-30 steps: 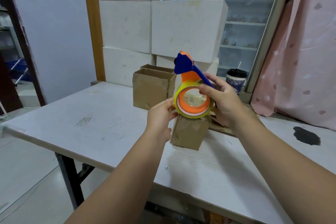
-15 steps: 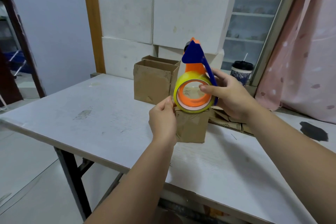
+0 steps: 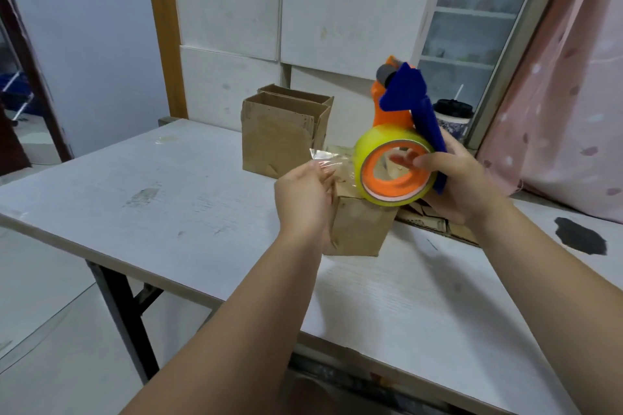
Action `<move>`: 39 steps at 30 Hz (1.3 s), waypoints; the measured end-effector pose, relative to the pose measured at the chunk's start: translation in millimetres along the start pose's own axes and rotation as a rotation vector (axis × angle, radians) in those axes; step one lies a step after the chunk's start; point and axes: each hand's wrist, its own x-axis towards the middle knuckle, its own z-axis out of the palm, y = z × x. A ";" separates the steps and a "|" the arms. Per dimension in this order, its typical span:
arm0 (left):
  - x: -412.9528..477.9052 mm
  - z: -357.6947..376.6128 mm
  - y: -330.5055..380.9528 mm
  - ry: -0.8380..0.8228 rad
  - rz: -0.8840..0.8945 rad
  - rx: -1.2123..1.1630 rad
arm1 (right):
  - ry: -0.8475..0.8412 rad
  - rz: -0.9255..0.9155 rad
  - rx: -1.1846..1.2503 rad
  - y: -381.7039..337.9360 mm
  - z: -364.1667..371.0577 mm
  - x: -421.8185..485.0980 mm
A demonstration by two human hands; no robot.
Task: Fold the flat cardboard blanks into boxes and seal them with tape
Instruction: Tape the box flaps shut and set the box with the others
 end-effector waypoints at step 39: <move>15.2 -12.1 -11.5 0.190 -0.130 0.085 | 0.120 -0.050 -0.436 -15.0 49.4 -4.8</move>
